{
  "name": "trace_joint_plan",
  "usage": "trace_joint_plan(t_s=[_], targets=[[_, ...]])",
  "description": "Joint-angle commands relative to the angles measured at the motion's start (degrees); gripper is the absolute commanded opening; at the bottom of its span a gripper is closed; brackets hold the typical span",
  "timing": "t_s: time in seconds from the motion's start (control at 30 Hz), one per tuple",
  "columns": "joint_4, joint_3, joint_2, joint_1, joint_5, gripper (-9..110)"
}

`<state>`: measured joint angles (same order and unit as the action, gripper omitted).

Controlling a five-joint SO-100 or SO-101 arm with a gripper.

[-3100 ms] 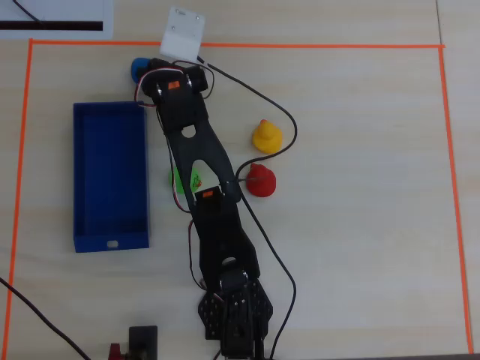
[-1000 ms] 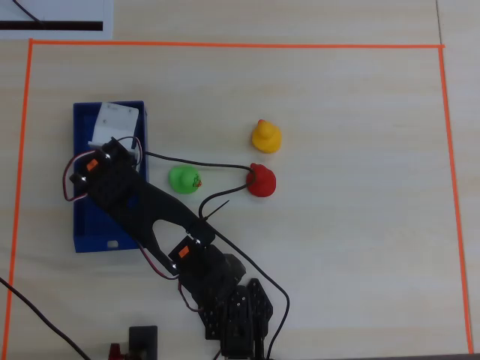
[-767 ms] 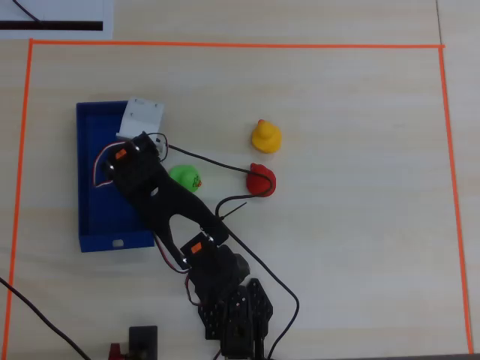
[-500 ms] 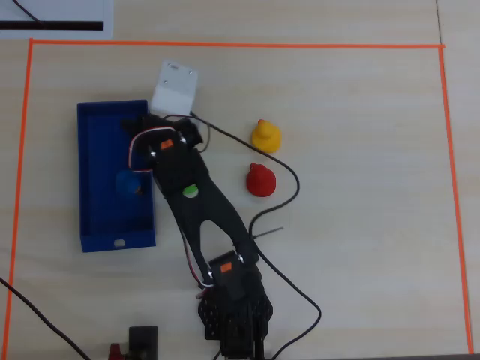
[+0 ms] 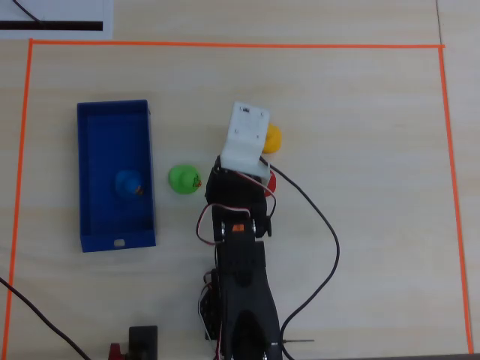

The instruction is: Grasp blue duck and put it into box.

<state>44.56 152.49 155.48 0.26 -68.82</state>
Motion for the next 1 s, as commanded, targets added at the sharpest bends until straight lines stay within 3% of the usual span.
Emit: trace_joint_plan(t_s=[0.0, 0.17, 0.33, 0.6, 0.97], targets=[[3.78, 13.1, 19.6, -0.97, 1.93, 0], [6.94, 24.79, 33.84, 0.18, 2.9, 0], [12.92, 25.66, 34.28, 0.79, 4.22, 0], [29.79, 25.75, 34.28, 0.0, -2.55, 0], [30.23, 25.75, 34.28, 2.29, -2.02, 3]])
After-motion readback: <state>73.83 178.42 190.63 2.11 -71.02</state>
